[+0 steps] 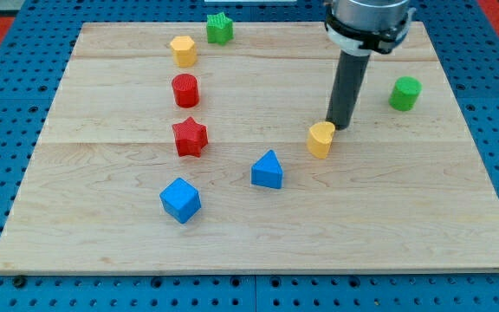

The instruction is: Put the green star diagonally top right to the yellow heart

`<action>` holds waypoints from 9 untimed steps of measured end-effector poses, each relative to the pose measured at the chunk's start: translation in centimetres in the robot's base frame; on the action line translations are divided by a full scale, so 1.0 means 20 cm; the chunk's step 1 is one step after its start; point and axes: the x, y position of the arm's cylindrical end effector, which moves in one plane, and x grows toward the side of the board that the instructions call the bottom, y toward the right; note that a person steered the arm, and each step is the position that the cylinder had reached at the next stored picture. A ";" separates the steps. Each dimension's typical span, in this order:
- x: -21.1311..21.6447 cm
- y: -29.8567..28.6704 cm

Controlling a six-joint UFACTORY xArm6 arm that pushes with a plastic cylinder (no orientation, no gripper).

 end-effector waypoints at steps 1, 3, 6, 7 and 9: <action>-0.35 -0.03; -0.91 -0.36; -0.58 -0.80; -0.64 -0.78; -0.72 -1.02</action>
